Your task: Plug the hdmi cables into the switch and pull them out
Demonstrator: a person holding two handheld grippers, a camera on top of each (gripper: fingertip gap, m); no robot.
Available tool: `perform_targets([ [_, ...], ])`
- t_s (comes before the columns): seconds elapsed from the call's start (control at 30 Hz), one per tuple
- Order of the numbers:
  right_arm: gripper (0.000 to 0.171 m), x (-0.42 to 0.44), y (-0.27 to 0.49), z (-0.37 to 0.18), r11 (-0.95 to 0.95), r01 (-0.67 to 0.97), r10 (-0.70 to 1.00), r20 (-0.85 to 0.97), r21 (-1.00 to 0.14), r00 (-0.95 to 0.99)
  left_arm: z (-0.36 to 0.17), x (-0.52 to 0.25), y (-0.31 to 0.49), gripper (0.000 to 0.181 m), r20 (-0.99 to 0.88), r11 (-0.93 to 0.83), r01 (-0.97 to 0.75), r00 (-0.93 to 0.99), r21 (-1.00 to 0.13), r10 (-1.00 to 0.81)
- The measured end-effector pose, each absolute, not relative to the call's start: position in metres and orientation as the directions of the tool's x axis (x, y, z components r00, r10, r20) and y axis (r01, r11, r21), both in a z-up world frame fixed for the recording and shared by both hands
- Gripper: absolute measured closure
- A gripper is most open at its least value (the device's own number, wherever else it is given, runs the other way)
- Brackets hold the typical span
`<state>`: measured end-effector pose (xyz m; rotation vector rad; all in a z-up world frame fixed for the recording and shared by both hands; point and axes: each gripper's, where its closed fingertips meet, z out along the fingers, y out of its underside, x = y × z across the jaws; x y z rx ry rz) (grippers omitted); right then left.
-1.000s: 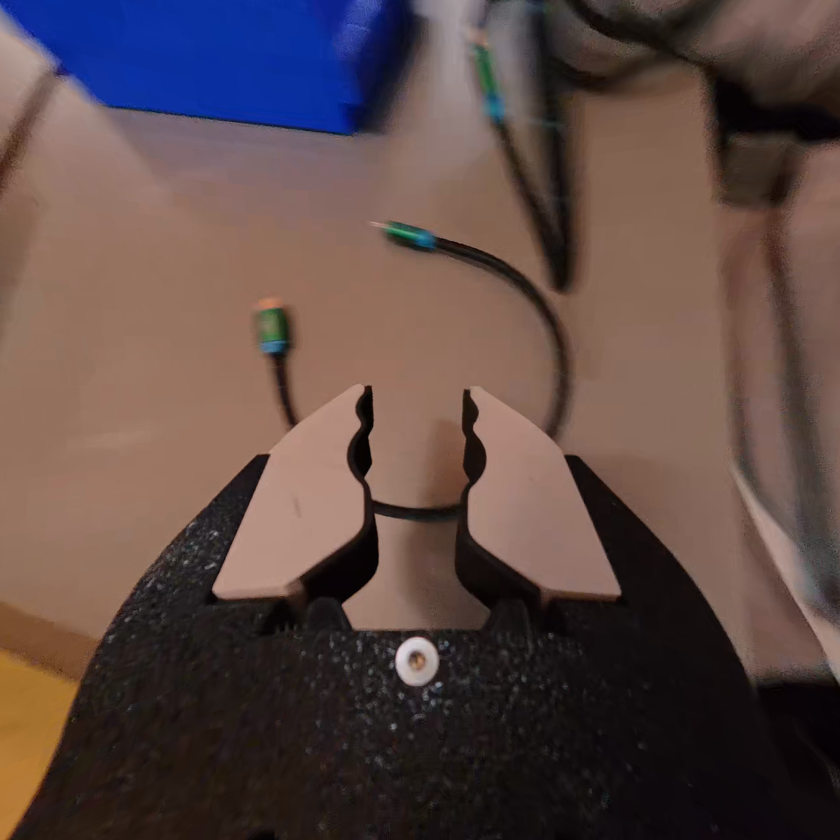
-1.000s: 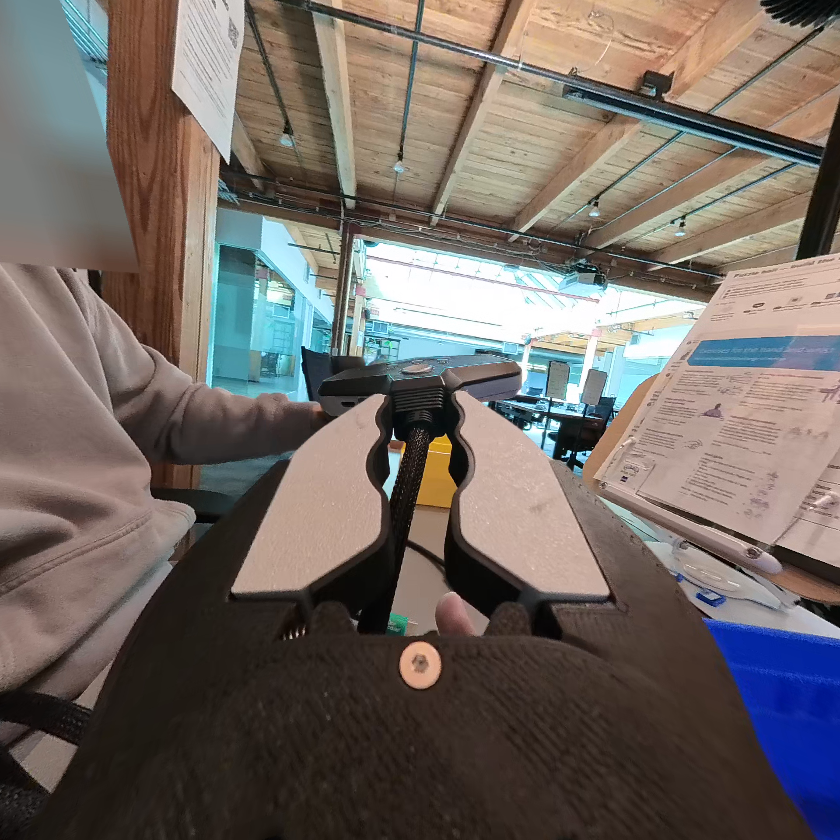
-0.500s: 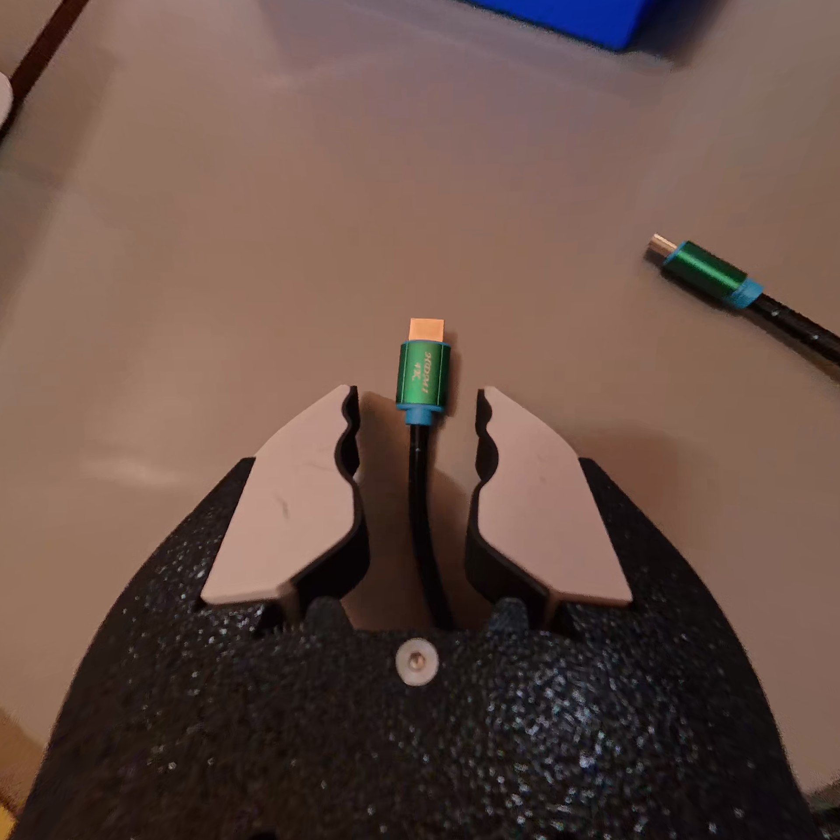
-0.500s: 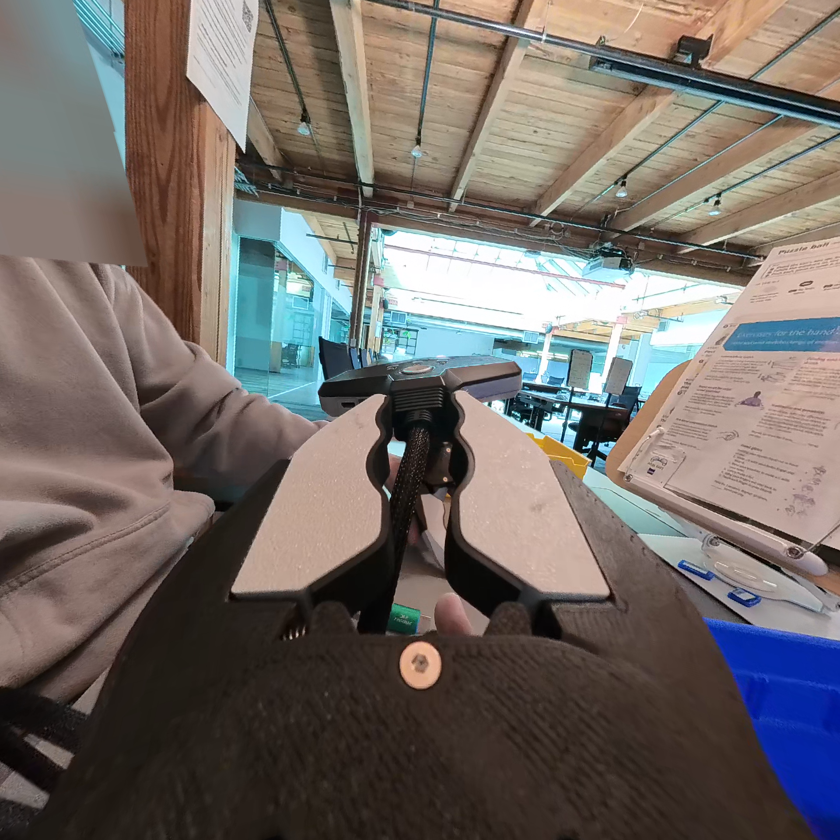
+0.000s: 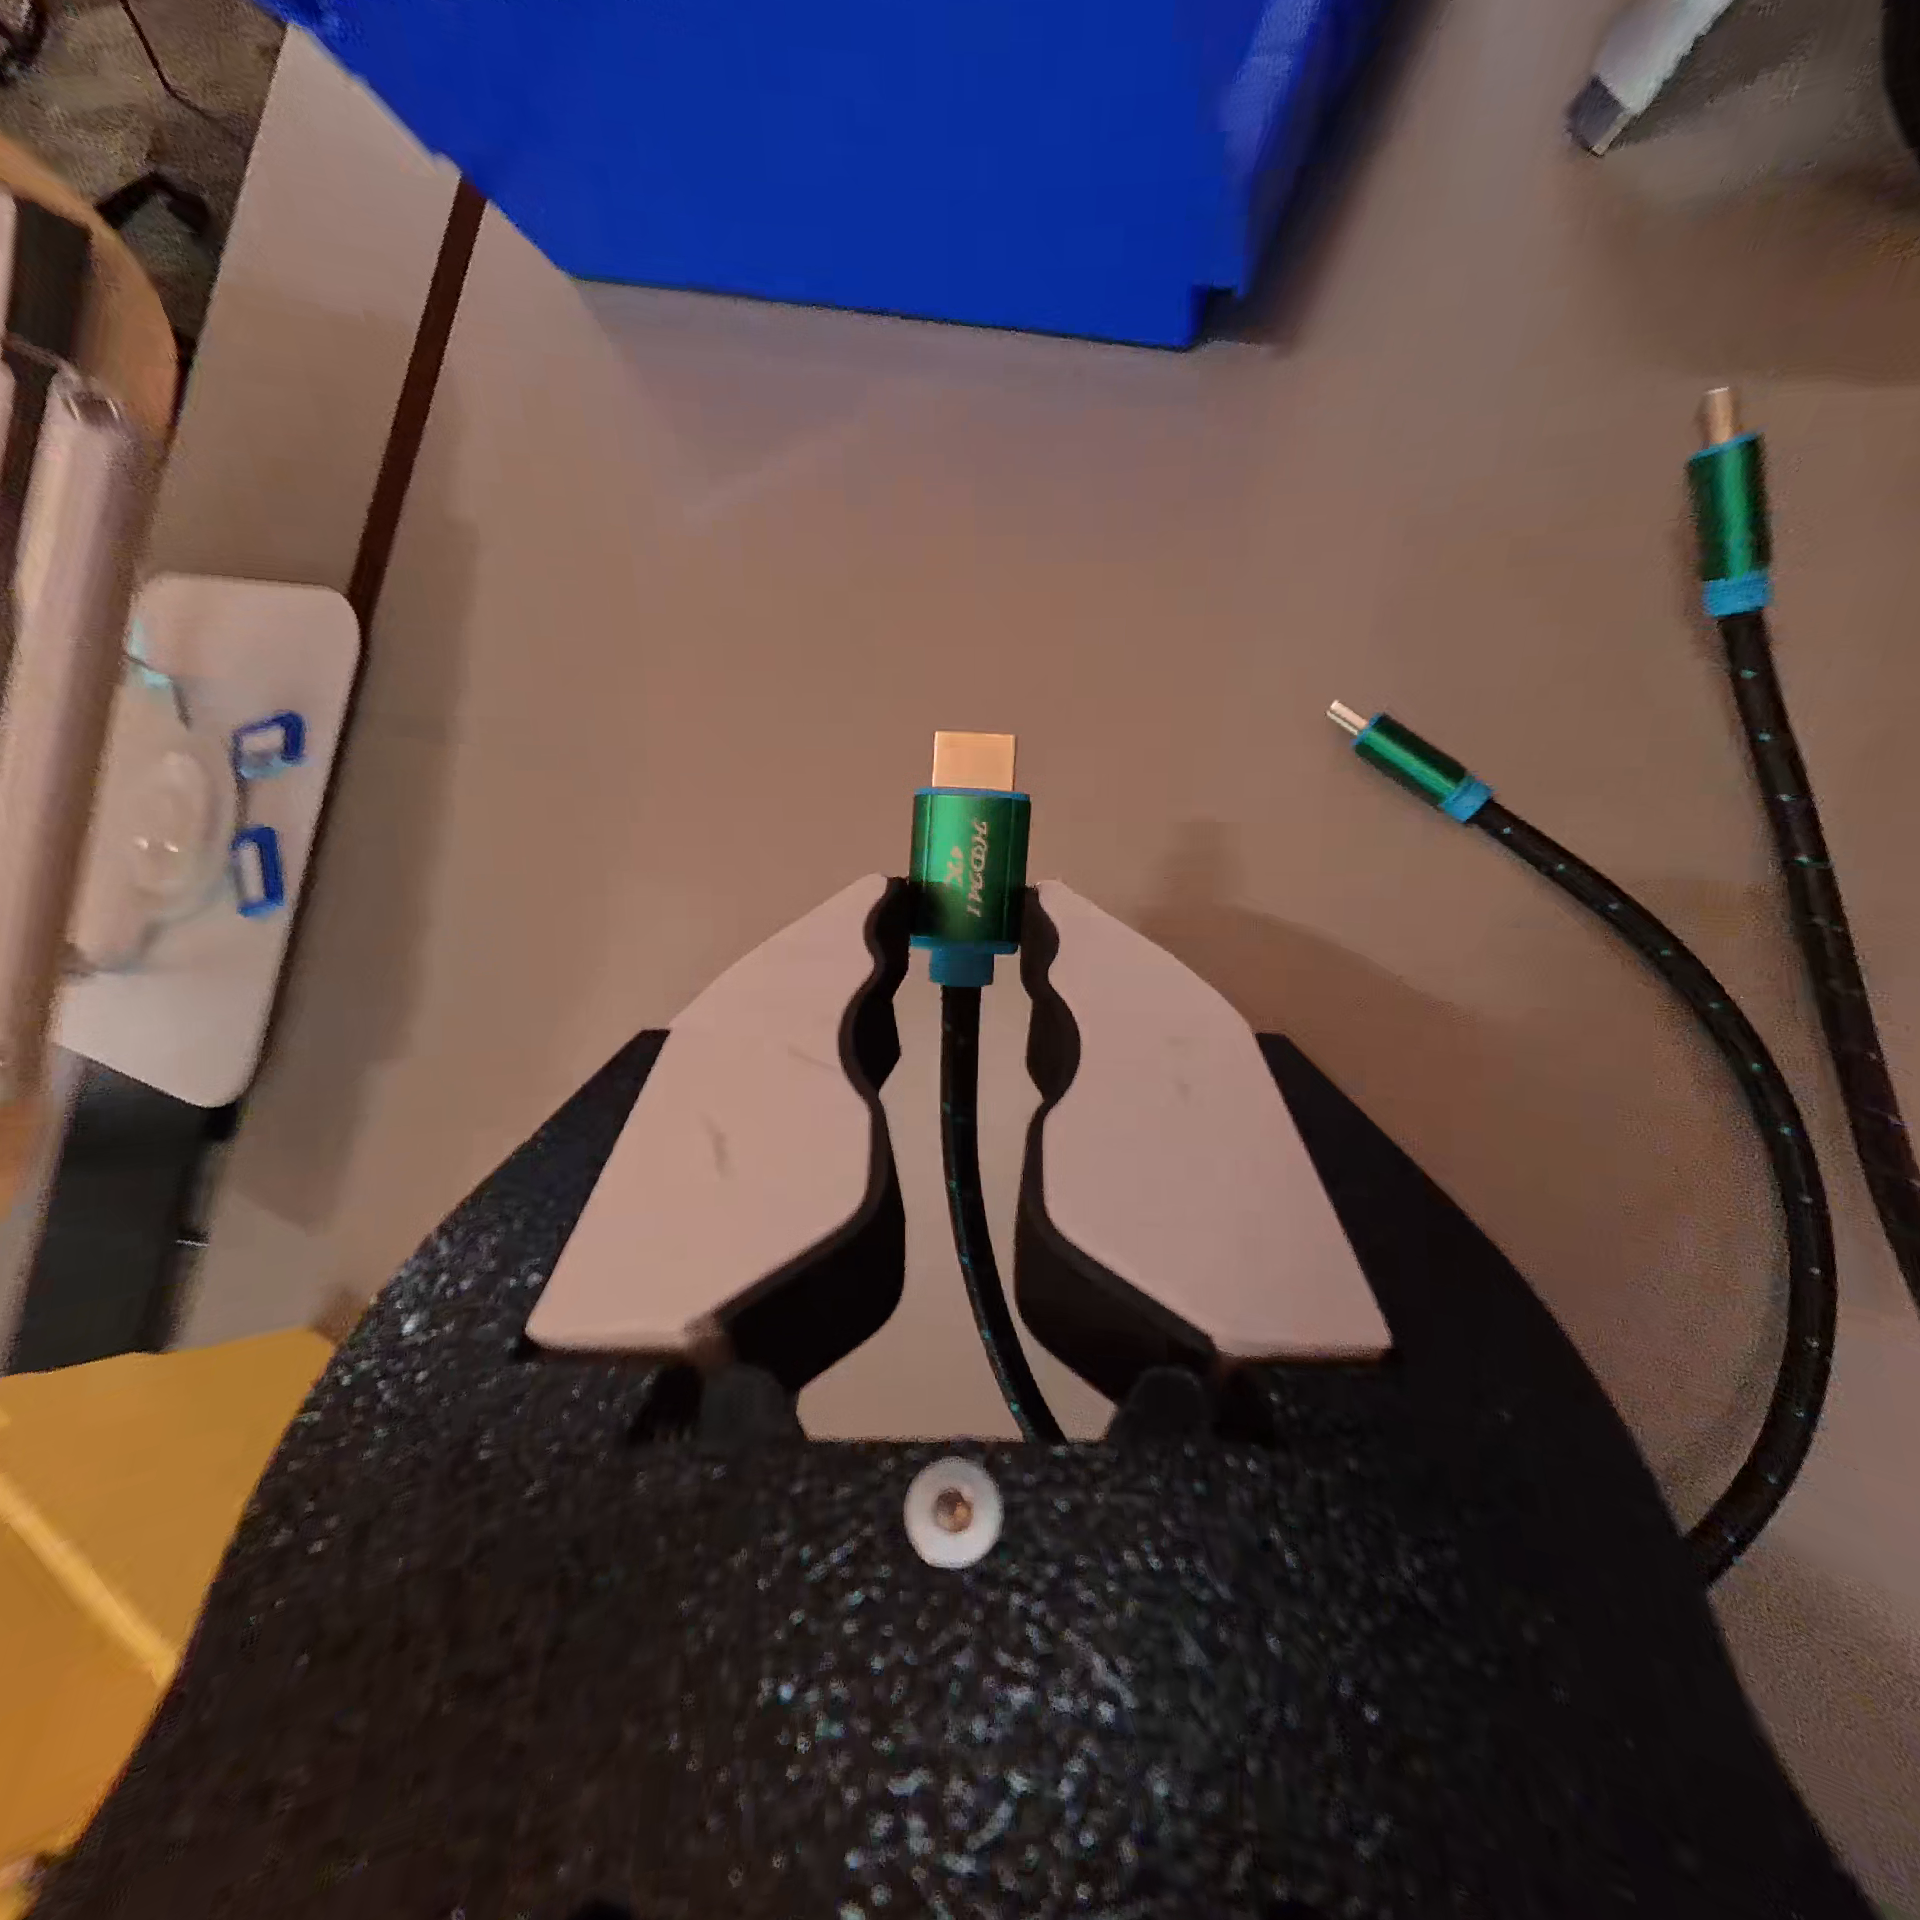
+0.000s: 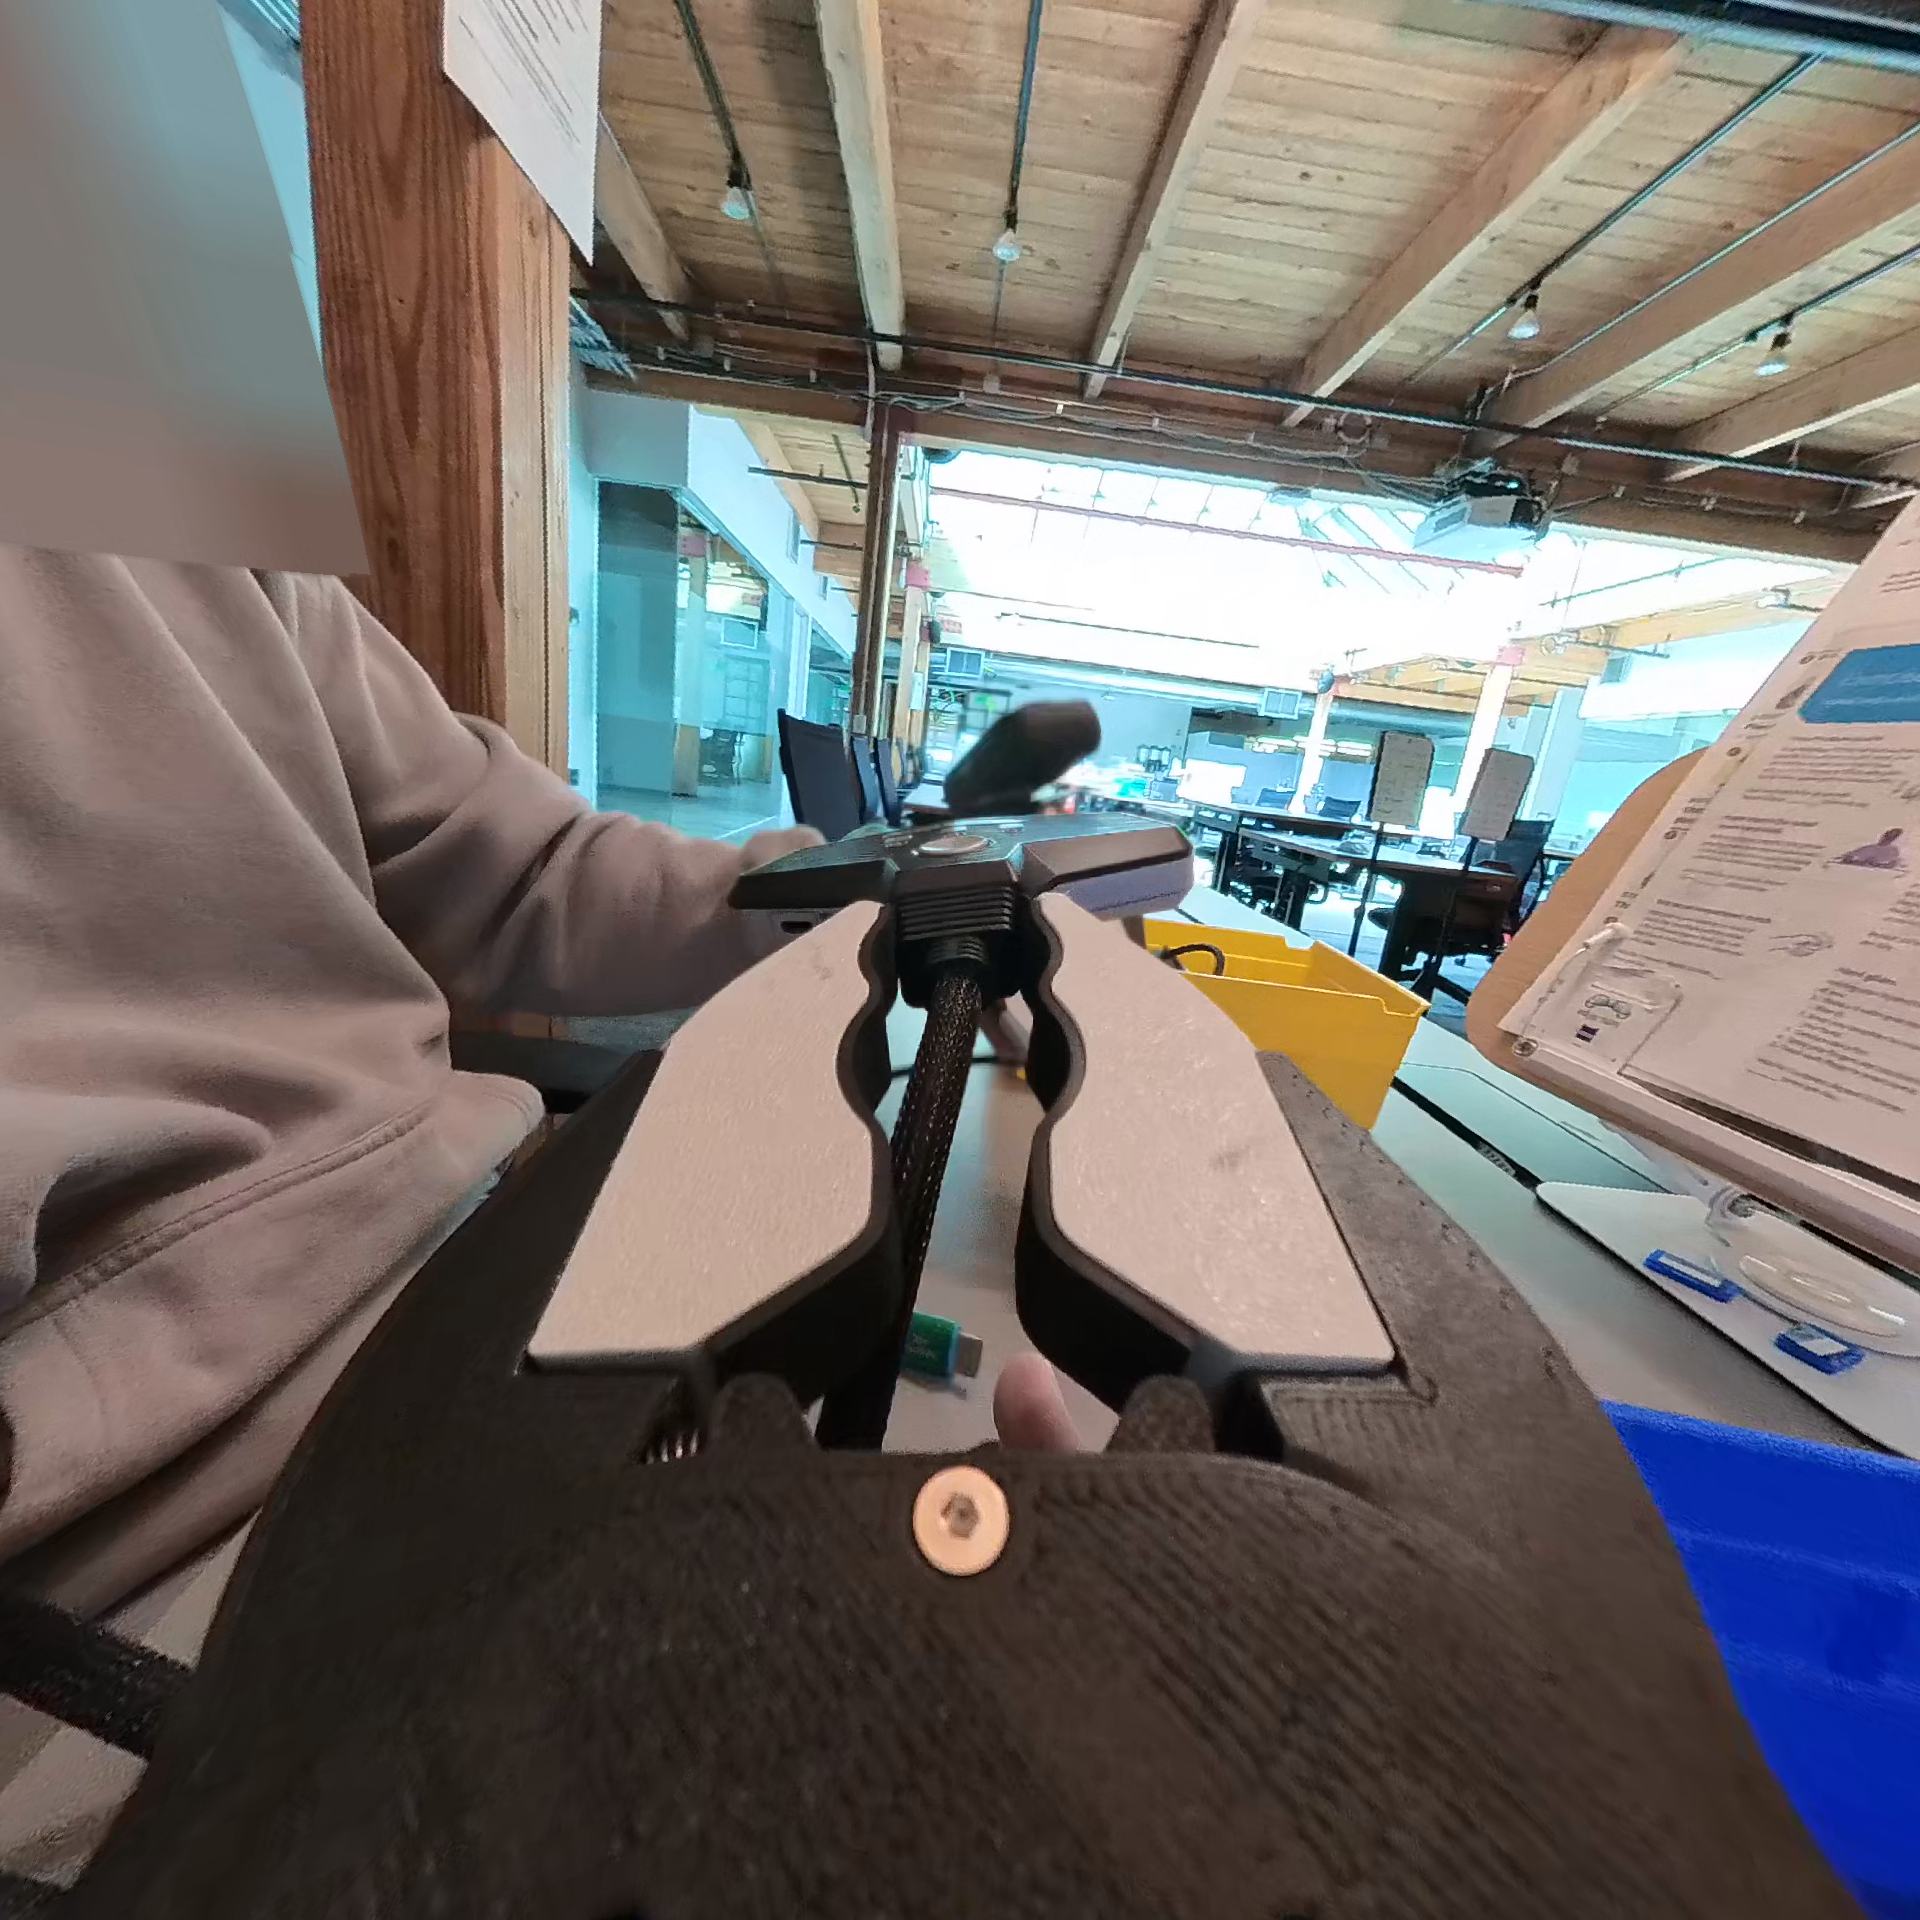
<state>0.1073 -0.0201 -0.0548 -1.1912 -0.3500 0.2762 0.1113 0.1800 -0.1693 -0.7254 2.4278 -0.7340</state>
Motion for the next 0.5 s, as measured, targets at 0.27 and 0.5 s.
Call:
perform_targets([
  [0.27,0.149,0.099,-0.012,-0.06,0.316,-0.027,0.427,0.116,-0.948,0.897,-0.123,0.098,0.153,0.161,-0.463,0.887,-0.245,-0.781,-0.391,-0.42],
  [0.5,0.149,0.094,-0.021,-0.059,0.334,-0.033,0.46,0.132,-0.942,0.878,-0.18,0.112,0.169,0.161,-0.316,0.836,-0.331,-0.814,-0.437,-0.488],
])
